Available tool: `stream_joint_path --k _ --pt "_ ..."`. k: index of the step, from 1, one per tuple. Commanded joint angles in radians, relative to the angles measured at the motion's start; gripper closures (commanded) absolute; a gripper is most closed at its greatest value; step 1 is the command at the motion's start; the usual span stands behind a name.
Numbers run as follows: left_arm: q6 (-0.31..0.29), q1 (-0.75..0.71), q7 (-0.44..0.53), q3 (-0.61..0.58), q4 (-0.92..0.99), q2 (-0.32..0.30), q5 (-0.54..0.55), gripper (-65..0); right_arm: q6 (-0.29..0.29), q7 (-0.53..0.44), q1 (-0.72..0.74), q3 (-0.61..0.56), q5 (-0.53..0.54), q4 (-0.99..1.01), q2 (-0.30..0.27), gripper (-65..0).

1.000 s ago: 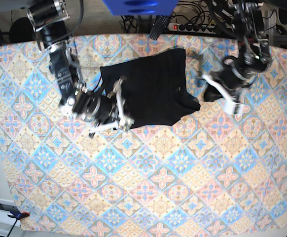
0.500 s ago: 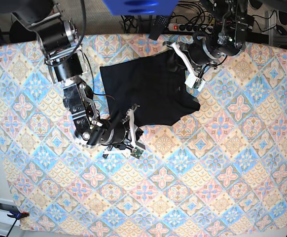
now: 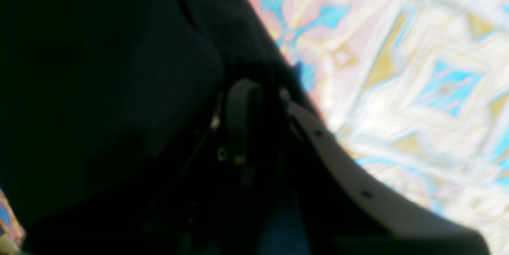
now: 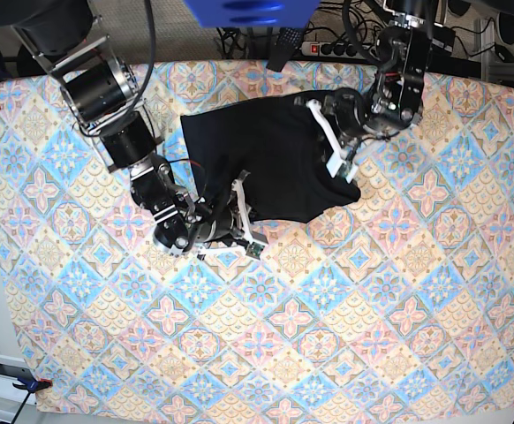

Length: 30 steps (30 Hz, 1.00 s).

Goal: Fold the T-shirt properly
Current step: 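Lift and rotate the folded shirt bundle with both grippers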

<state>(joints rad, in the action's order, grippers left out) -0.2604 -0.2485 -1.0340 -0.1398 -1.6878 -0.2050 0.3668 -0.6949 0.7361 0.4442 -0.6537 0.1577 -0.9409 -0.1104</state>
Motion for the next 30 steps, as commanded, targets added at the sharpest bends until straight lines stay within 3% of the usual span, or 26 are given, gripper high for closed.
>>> stream_joint_path --k 1,6,10,17,21,25,27,30 --pt "-0.003 0.027 0.016 0.002 -0.004 -0.003 0.011 -3.4 -0.003 0.003 0.020 0.002 0.001 -0.022 -0.028 -8.6" --pt "-0.003 0.127 0.019 0.002 0.071 0.000 0.011 -3.4 -0.003 0.049 -0.040 0.012 0.001 -0.108 -0.096 -8.6" --pt "-0.001 0.194 0.083 -0.005 0.144 0.003 0.010 -3.4 -0.003 0.090 -0.121 0.012 0.001 -0.238 -0.165 -8.6" --pt "-0.001 0.344 0.148 -0.007 0.305 0.083 0.010 -3.4 -0.003 0.132 -0.250 0.041 0.003 -0.444 -0.265 -8.6" --pt "-0.001 0.432 0.208 -0.008 0.401 0.132 0.010 -3.4 -0.003 0.144 -0.333 0.157 0.003 -0.507 -0.269 -8.6" --pt "-0.001 0.450 0.212 -0.005 0.364 0.143 0.019 -3.4 -0.003 0.159 -0.394 0.286 0.003 -0.587 -0.269 -8.6" --pt "-0.001 0.420 0.188 -0.004 0.280 0.129 0.021 -3.4 -0.003 0.159 -0.437 0.354 0.003 -0.676 -0.269 -8.6" --pt "-0.001 0.329 0.074 0.019 0.120 0.062 0.022 -3.4 -0.003 0.159 -0.503 0.387 0.003 -0.807 -0.269 -8.6"
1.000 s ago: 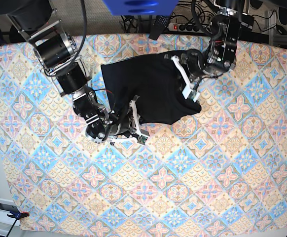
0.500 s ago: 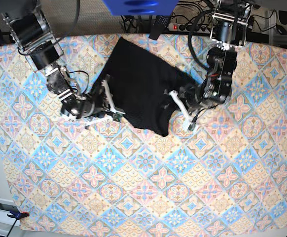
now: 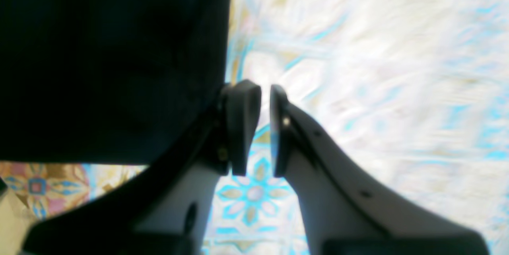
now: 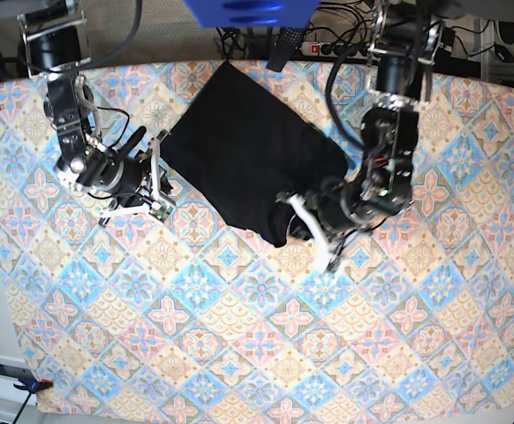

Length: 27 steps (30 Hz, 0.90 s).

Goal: Fold the T-shirt properly
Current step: 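Lift and rotate the folded shirt bundle with both grippers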

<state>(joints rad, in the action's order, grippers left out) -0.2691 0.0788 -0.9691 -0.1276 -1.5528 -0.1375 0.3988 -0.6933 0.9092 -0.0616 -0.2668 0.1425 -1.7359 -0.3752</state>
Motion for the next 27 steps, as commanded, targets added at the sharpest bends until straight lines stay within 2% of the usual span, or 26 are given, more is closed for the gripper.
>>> stream_joint_path --k 1,4,7,10,13,19,22,27 --pt "0.008 -0.044 -0.017 0.018 -0.068 -0.012 -0.010 -3.4 -0.005 -0.014 -0.011 -0.001 0.018 -0.045 -0.005 -8.6" --pt "0.006 -0.181 -0.073 0.052 -0.223 -0.063 -0.010 -3.4 -0.005 -0.012 -0.027 -0.002 0.018 -0.105 -0.005 -8.6" --pt "0.006 -0.281 -0.084 0.052 -0.303 -0.089 -0.014 -3.4 -0.005 0.004 -0.028 -0.004 0.018 -0.128 -0.005 -8.6" --pt "0.006 -0.320 -0.080 0.050 -0.288 -0.109 -0.019 -3.4 -0.005 0.052 -0.030 -0.025 0.019 -0.157 -0.002 -8.6" --pt "0.006 -0.311 -0.073 0.050 -0.183 -0.107 -0.013 -3.4 -0.005 0.061 -0.030 -0.098 0.019 -0.189 -0.002 -8.6" --pt "0.006 -0.188 0.034 -0.070 0.030 -0.084 -0.018 -3.4 -0.005 0.061 -0.047 -0.134 0.019 -0.201 0.000 -8.6" --pt "0.008 -0.113 0.078 -0.131 0.140 -0.030 -0.021 -3.4 -0.005 0.058 -0.083 -0.128 0.019 -0.209 0.000 -8.6" --pt "0.008 0.003 0.137 -0.137 0.332 0.066 -0.021 -3.4 -0.005 0.055 -0.128 -0.128 0.019 -0.218 0.000 -8.6"
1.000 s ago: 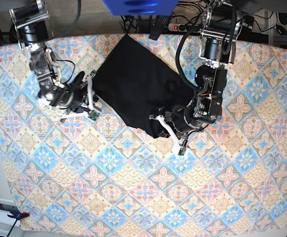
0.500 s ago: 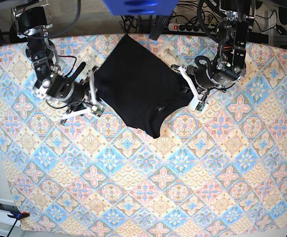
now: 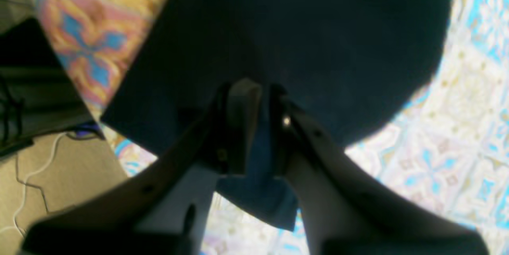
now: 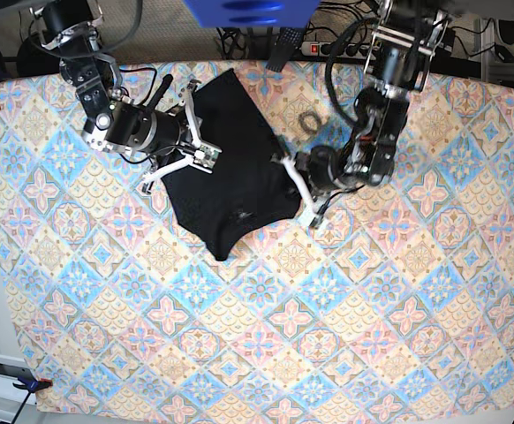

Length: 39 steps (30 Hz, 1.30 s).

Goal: Fold the T-shirt properly
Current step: 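Lift and rotate the folded shirt bundle with both grippers, then press the bundle flat with the right gripper, withdraw the left gripper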

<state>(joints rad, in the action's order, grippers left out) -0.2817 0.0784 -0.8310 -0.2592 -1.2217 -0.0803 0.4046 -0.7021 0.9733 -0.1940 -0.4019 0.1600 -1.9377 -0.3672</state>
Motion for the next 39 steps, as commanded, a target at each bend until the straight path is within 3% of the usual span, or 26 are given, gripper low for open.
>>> stream_joint_path --k 1,7,10,13,17,20,26,31,39 --pt "0.020 0.030 0.011 -0.007 0.035 0.029 -0.026 -3.4 0.004 -0.009 -0.002 0.007 0.002 -0.018 -0.008 -8.6" --pt "0.020 0.128 0.023 -0.005 0.116 0.089 -0.026 -3.4 0.004 -0.009 0.000 0.001 0.002 -0.018 0.014 -8.6" --pt "0.020 0.131 0.022 0.002 0.081 0.076 -0.025 -3.4 0.004 -0.009 0.023 -0.001 0.002 -0.016 0.052 -8.6" --pt "0.034 0.094 0.017 0.037 0.006 0.012 -0.016 -3.4 0.004 -0.009 0.075 -0.041 0.002 -0.006 0.086 -8.6" --pt "0.052 0.004 -0.030 0.171 -0.155 -0.062 -0.016 -3.4 0.004 -0.009 0.170 -0.081 0.002 0.057 0.136 -8.3" --pt "0.051 -0.071 -0.070 0.285 -0.275 -0.100 -0.016 -3.4 0.004 -0.009 0.199 -0.090 0.002 0.129 0.176 -4.6" --pt "0.048 -0.234 -0.127 0.499 -0.499 -0.120 -0.016 -3.4 0.004 -0.009 0.204 -0.088 0.000 0.286 0.282 -3.3" --pt "0.048 -0.323 -0.139 0.562 -0.614 -0.121 -0.016 -3.4 0.004 -0.012 0.268 -0.091 -0.001 0.432 0.291 -3.3" --pt "0.048 -0.375 -0.139 0.573 -0.654 -0.118 -0.014 -3.4 0.004 -0.103 0.282 -0.082 -0.001 0.637 0.302 -3.3"
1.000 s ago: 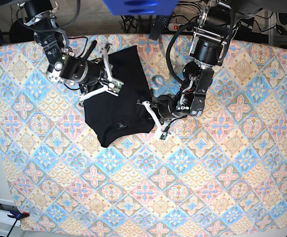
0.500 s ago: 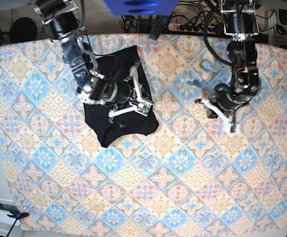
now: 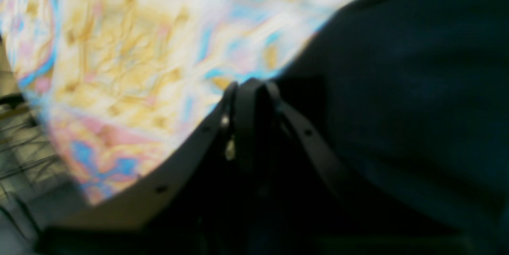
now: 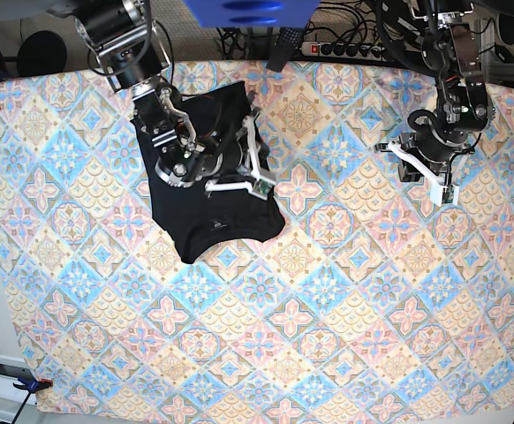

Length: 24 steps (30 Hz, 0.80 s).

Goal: Fold the T-shirt properly
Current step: 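Press the bundle flat with the right gripper, withdraw the left gripper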

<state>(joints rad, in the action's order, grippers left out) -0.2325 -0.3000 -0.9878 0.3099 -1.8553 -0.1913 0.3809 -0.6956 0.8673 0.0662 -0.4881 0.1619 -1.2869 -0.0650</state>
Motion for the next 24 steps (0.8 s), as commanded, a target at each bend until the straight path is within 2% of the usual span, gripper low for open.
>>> stream_joint_path --k 1,4,8,15,21,24 --pt "-0.001 -0.001 0.017 0.004 -0.020 -0.007 0.010 -3.4 -0.003 0.003 0.022 0.004 -0.003 -0.001 0.000 -3.3" --pt "-0.001 -0.003 0.017 0.004 -0.020 -0.007 0.030 -3.4 -0.003 0.002 0.021 0.007 -0.003 0.020 -0.009 -3.3" --pt "-0.001 -0.003 0.017 0.004 -0.020 -0.010 0.077 -3.4 -0.003 -0.003 0.016 0.073 -0.005 0.028 -0.051 -3.2" --pt "-0.001 -0.005 0.017 0.004 -0.020 -0.010 0.085 -3.4 -0.003 -0.039 0.021 0.147 -0.005 0.031 -0.166 -3.3" --pt "-0.001 -0.005 0.017 0.004 -0.020 -0.010 0.085 -3.4 -0.003 -0.041 0.056 0.210 -0.005 0.091 -0.213 -3.3" --pt "-0.001 -0.006 0.017 0.004 -0.020 -0.010 0.085 -3.4 -0.003 -0.078 0.080 0.210 -0.005 0.129 -0.233 -3.3"
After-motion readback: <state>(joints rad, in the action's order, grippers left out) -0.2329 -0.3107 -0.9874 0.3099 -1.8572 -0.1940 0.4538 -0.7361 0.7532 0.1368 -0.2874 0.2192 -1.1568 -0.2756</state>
